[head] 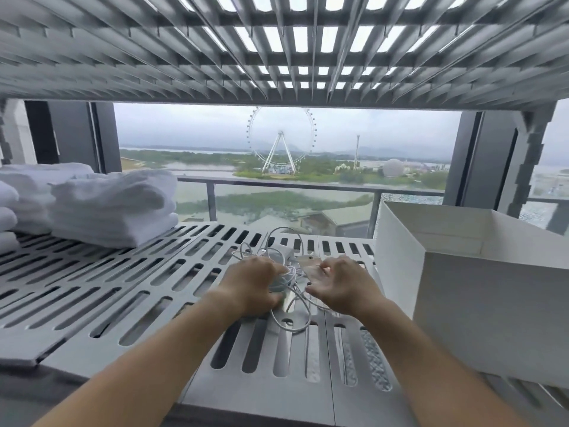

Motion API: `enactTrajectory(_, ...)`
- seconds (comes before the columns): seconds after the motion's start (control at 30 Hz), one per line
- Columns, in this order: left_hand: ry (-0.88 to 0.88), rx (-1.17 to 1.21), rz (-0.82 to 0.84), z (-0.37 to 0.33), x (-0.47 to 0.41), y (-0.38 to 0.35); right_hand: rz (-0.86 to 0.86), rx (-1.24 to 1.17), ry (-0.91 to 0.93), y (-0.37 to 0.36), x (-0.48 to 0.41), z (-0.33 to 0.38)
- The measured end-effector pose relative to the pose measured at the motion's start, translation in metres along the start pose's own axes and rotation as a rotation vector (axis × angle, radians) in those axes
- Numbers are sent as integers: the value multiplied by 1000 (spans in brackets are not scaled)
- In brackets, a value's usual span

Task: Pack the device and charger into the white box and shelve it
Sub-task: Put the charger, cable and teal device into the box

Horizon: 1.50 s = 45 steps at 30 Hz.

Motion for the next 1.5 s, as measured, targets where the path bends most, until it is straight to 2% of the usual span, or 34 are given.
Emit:
enactTrajectory(0.23,-37,92,-149,-7,-7,19,-118,-42,-32,13,-2,-9)
enactTrajectory(0.43,-9,171,-115,-8,-17,22,-245,-90,-5,37,1,3)
enactTrajectory(0.6,7,156,-189,-11,-26,48,-365,-107,67,92,6,24)
enactTrajectory(0.83,-104,210,-308,-64,-56,82,-530,-9,70,181,18,13)
enactTrajectory(0.93,-171,292,-377,-99,-73,95,-497,28,-50,203,19,-27)
enactTrajectory(1.03,-246,368,-411,-141,-89,99,-379,97,-237,207,23,-81)
enactTrajectory(1.17,-298,443,-336,-178,-106,82,-260,97,-348,201,29,-124)
enactTrajectory(1.3,-258,461,-327,-171,-110,76,-199,177,-340,195,18,-127)
enactTrajectory(1.5,-159,352,-323,-120,-89,69,-274,124,-172,189,9,-86)
Point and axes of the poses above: each hand's wrist, its own x-axis away from the middle knuckle, its own y-axis out of the back of the hand, z = x × y, the point moved 9 cm from there along -x, towards the middle knuckle, and after that the axes turned 6 degrees about -y, right-handed, at the moved point
